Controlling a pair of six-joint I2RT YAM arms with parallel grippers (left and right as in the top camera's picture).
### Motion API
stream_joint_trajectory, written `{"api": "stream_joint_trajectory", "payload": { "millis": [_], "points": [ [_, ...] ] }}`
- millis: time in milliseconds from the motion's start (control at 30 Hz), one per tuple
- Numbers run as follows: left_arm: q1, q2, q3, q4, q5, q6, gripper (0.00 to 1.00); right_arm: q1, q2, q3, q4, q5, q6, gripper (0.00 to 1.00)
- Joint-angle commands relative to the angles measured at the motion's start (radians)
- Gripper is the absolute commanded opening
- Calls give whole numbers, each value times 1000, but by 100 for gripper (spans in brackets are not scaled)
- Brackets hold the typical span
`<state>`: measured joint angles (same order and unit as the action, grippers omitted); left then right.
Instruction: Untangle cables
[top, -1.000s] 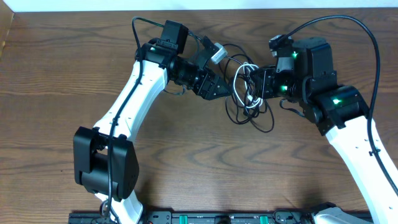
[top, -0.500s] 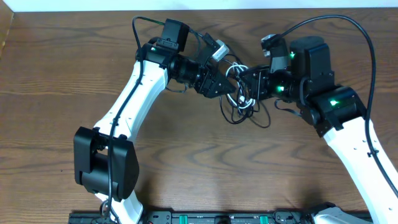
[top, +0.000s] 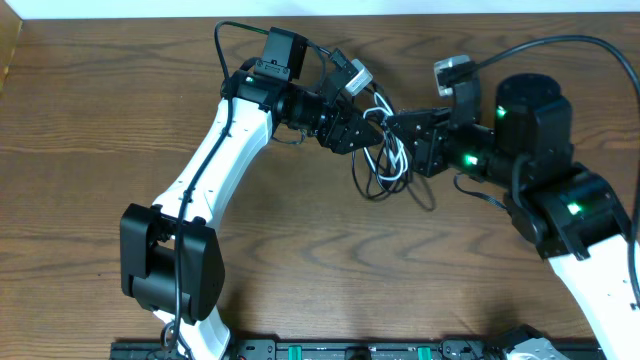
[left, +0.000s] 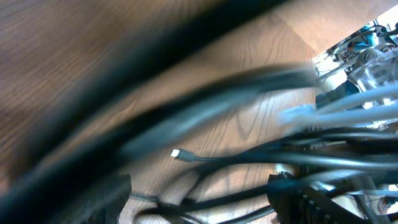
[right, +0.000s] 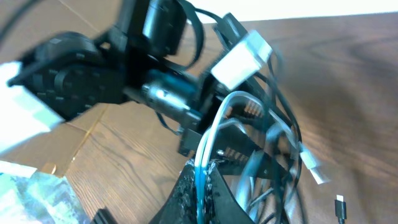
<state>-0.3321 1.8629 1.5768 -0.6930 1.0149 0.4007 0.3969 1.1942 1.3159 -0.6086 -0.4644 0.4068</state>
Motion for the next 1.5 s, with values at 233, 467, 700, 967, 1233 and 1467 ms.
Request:
{"api": "stream_joint_trajectory", "payload": {
  "millis": [233,467,700,967,1233,1467],
  "points": [
    [-21,-19,9,3,-10,24,75,5,-51,39,-1,-13,16,1],
    [-23,-19,9,-1,-34,24,70,5,-51,39,-74,122,16,1],
    [-23,-19,9,-6,-119,0,71,5,-6,38,-298,406,-6,63],
    [-23,-19,9,-13,-119,-14,71,5,250,38,-368,451,-41,64],
    [-23,-19,9,-33,-145,-14,71,5,507,38,-360,451,-41,60],
    [-23,-19,9,-35,-145,-14,71,5,657,38,-361,451,-41,57]
  ]
}}
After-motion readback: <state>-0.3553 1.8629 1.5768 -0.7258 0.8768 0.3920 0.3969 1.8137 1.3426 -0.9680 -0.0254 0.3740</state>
